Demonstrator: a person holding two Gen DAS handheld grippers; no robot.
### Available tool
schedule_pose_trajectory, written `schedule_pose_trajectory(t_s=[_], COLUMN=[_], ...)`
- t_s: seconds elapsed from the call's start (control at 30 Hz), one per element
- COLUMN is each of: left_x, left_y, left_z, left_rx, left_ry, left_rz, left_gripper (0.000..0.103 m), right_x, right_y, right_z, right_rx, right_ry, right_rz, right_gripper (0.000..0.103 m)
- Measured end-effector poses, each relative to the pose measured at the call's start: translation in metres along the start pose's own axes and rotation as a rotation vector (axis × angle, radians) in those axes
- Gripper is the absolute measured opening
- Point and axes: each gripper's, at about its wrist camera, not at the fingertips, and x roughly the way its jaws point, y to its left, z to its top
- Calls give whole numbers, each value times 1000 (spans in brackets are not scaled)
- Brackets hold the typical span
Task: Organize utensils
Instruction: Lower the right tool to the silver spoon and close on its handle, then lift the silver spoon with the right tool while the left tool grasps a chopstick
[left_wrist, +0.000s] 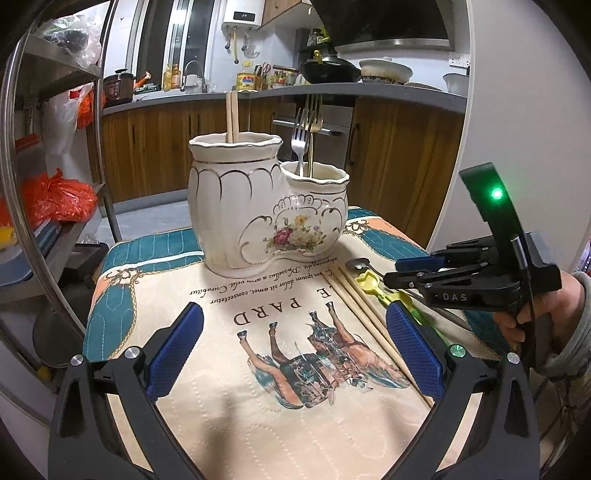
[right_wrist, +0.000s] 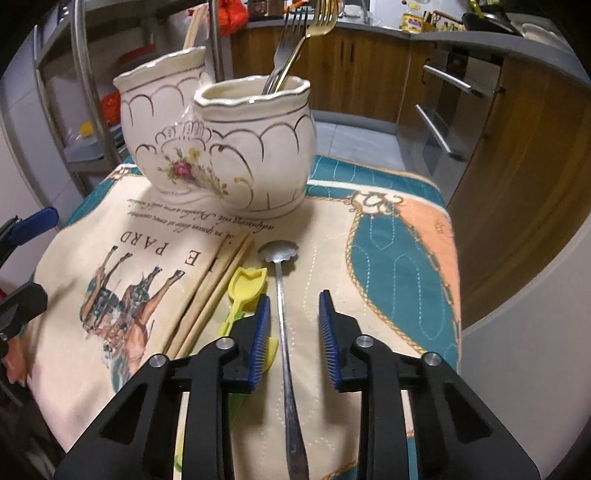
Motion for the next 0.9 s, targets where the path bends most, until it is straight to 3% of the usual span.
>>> schedule_pose_trajectory(t_s=[0.17,0.27,0.5,0.57,0.73,0.9], left_x=[5,11,39,49,66,73], left_y=[-8,-16,-33,-38,-48,-57], left_z=[3,7,14,13,9,2], left_rx=[9,19,38,47,34,29], left_ry=[25,57,156,194,273,316], left_rz=[8,13,48,58,35,45], left_gripper=[97,97,97,92,65,53], right_x=[5,3,-10,-14,-22,-28], right_y=[0,-2,-12,-14,-14,-13], right_z=[1,-1,-6,-8,-13,-15], right_rx=[-7,-4,21,30,40,33], right_ry=[1,0,-52,-67,-98,-120], right_rz=[25,48,60,69,91,119], right_gripper=[17,5,4,4,4,4])
